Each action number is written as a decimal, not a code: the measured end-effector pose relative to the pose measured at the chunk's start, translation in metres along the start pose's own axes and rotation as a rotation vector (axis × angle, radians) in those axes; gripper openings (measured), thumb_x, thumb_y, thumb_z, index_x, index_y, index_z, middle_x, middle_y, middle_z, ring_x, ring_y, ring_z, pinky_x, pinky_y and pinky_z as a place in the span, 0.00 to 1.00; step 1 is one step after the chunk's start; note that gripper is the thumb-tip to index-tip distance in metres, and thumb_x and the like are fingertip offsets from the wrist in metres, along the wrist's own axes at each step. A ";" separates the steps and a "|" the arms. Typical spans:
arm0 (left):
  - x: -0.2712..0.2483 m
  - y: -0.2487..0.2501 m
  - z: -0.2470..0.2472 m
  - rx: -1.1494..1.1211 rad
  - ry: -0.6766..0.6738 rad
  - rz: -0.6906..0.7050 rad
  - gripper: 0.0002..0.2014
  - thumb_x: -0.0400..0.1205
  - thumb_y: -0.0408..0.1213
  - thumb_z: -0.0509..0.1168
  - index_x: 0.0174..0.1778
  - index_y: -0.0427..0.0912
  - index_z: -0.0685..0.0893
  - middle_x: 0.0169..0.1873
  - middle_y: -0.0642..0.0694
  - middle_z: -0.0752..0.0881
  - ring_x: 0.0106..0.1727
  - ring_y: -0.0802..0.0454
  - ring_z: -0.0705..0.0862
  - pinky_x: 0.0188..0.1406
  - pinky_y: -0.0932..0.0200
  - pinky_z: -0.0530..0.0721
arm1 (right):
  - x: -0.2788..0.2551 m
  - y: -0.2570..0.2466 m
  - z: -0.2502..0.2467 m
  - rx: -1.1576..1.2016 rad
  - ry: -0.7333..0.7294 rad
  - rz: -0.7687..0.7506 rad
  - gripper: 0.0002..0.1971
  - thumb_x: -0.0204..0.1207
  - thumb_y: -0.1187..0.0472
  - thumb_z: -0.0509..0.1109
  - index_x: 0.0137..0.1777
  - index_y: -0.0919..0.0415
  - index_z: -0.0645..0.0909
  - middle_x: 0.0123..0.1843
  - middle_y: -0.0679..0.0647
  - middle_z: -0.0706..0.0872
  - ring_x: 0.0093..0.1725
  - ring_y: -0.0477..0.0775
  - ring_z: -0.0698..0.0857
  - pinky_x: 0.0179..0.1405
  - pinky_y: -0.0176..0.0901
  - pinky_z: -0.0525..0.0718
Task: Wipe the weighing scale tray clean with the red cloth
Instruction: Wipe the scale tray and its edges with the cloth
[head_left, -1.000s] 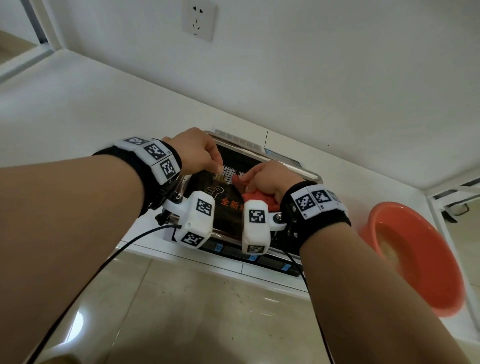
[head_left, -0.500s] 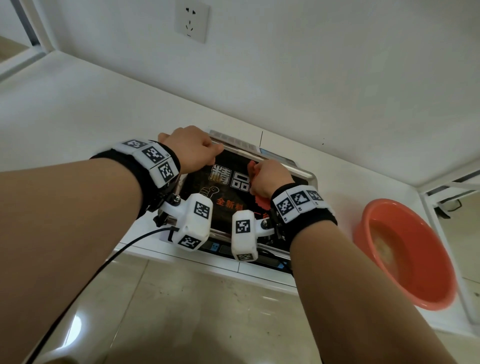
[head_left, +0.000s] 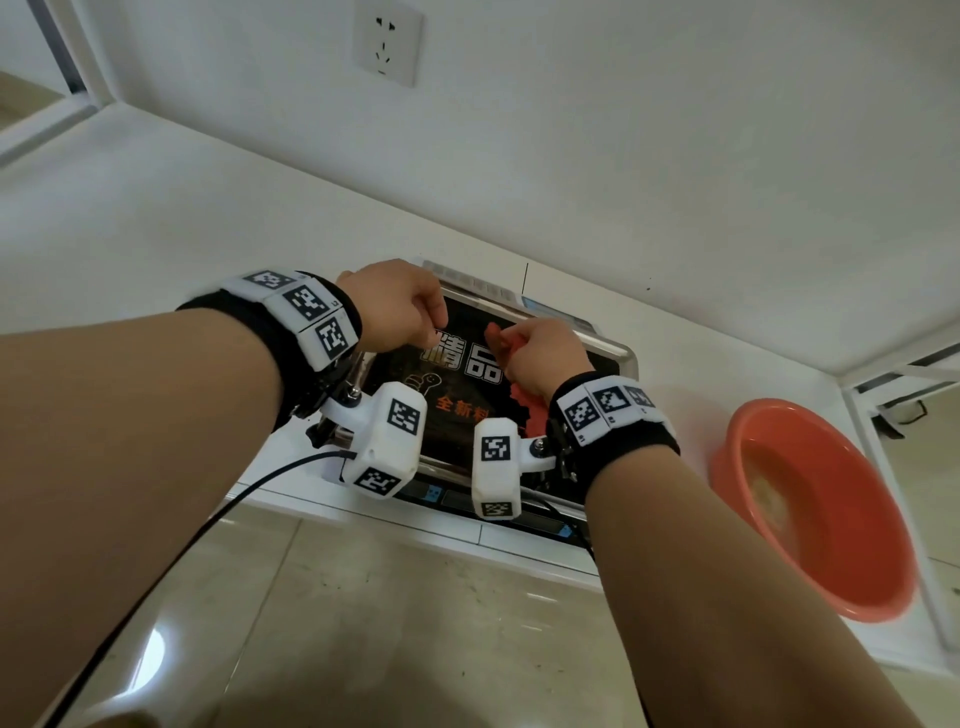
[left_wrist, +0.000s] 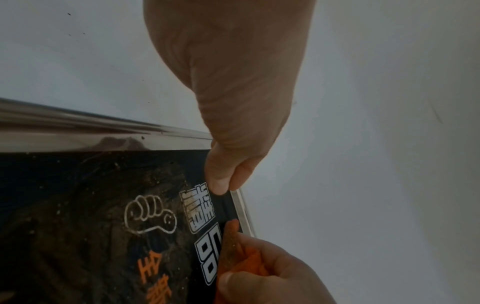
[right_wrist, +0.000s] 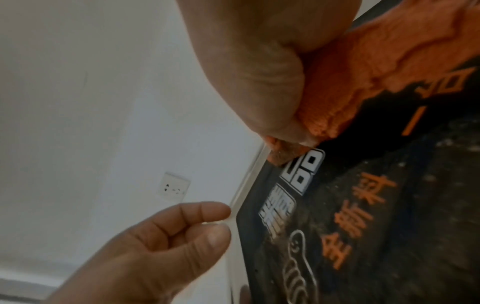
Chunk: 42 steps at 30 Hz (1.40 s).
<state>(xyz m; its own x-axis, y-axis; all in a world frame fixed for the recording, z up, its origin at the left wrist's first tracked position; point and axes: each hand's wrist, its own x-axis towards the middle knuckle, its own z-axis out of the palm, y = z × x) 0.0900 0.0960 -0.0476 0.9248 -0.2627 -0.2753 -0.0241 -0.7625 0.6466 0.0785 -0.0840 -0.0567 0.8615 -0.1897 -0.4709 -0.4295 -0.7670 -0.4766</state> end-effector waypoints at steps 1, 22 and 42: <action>-0.001 -0.002 -0.001 -0.012 -0.007 0.002 0.07 0.72 0.39 0.73 0.44 0.54 0.87 0.39 0.58 0.88 0.52 0.53 0.85 0.67 0.43 0.76 | -0.002 -0.002 0.002 -0.023 -0.010 0.003 0.16 0.81 0.70 0.65 0.61 0.50 0.86 0.54 0.56 0.92 0.39 0.60 0.89 0.50 0.59 0.93; -0.014 -0.032 -0.037 -0.256 0.068 -0.090 0.10 0.83 0.38 0.63 0.52 0.46 0.90 0.43 0.52 0.90 0.51 0.57 0.83 0.48 0.63 0.76 | -0.008 -0.031 0.010 -0.101 -0.167 -0.134 0.15 0.76 0.70 0.74 0.53 0.47 0.86 0.45 0.49 0.90 0.41 0.50 0.90 0.33 0.41 0.89; -0.023 -0.045 -0.044 -0.295 -0.082 -0.133 0.17 0.78 0.24 0.62 0.51 0.48 0.90 0.44 0.53 0.92 0.52 0.60 0.83 0.45 0.66 0.75 | 0.000 -0.038 0.014 0.129 -0.177 -0.104 0.17 0.78 0.76 0.65 0.48 0.55 0.89 0.31 0.45 0.91 0.28 0.50 0.84 0.33 0.44 0.81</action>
<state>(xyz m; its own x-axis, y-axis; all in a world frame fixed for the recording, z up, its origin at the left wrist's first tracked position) 0.0865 0.1620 -0.0390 0.8786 -0.2283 -0.4195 0.2165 -0.5925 0.7760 0.0909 -0.0466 -0.0487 0.8469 0.0053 -0.5317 -0.3819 -0.6897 -0.6151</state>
